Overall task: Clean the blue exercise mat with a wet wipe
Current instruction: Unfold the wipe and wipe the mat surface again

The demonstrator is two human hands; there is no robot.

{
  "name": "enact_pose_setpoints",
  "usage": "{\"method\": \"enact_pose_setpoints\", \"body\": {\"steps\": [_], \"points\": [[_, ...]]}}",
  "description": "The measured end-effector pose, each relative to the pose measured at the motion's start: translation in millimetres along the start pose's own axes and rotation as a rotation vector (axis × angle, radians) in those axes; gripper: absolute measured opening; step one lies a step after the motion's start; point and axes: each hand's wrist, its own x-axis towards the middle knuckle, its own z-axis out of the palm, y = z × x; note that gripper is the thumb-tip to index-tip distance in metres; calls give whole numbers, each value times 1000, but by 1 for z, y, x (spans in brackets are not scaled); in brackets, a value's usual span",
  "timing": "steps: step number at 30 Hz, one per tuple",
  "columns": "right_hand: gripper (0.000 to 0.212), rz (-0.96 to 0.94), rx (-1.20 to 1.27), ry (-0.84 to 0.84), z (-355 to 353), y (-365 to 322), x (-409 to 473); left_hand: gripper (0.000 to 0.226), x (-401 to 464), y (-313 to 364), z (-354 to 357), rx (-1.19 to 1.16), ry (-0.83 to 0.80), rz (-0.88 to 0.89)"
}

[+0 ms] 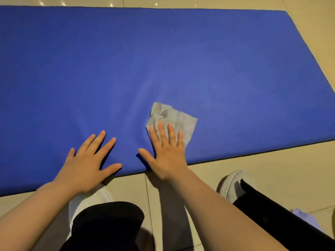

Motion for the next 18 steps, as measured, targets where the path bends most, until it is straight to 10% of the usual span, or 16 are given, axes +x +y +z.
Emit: {"method": "enact_pose_setpoints", "body": {"steps": [5,12,18], "points": [[96,-104,-54,-71,-8,37,-7,94,-11,16,-6,-169,-58,-81],[73,549,32,-50,-52,153,-32,101,-27,14,-1,-92,-21,-82],[90,473,92,47,-16,68,-21,117,-24,19,0,6,39,-85]]}}
